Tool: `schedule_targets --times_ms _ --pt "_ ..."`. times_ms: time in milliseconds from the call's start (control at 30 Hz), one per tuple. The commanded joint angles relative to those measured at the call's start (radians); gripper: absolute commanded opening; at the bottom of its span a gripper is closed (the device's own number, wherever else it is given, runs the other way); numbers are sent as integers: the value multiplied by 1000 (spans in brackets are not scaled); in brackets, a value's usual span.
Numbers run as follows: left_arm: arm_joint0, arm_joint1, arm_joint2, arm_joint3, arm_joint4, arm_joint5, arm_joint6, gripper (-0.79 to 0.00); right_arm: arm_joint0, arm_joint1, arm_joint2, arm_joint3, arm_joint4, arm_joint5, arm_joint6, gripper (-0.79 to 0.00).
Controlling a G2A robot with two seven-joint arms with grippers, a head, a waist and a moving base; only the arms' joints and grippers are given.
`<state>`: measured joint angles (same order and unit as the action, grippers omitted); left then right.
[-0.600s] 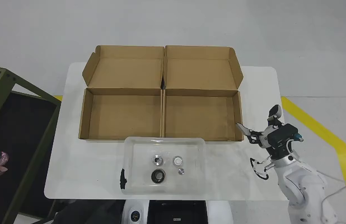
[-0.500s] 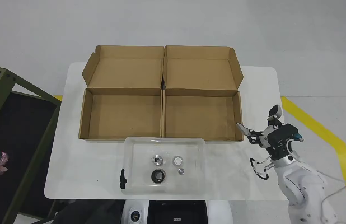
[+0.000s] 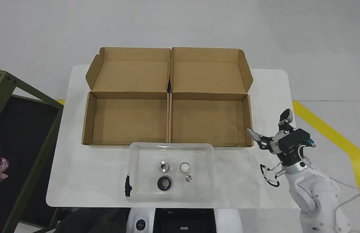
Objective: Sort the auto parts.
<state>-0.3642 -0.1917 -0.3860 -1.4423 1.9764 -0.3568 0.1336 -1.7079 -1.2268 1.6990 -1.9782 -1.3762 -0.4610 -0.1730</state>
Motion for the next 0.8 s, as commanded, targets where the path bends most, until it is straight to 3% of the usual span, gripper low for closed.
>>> schedule_targets --times_ms 0,167,767 --pt "0 0 0 0 0 0 0 0 2 0 -8 -13 11 -3 3 0" --pt "0 0 0 0 0 0 0 0 10 4 -38 -65 23 -55 116 0" --pt "0 0 0 0 0 0 0 0 203 29 -293 -102 95 -418 542 0"
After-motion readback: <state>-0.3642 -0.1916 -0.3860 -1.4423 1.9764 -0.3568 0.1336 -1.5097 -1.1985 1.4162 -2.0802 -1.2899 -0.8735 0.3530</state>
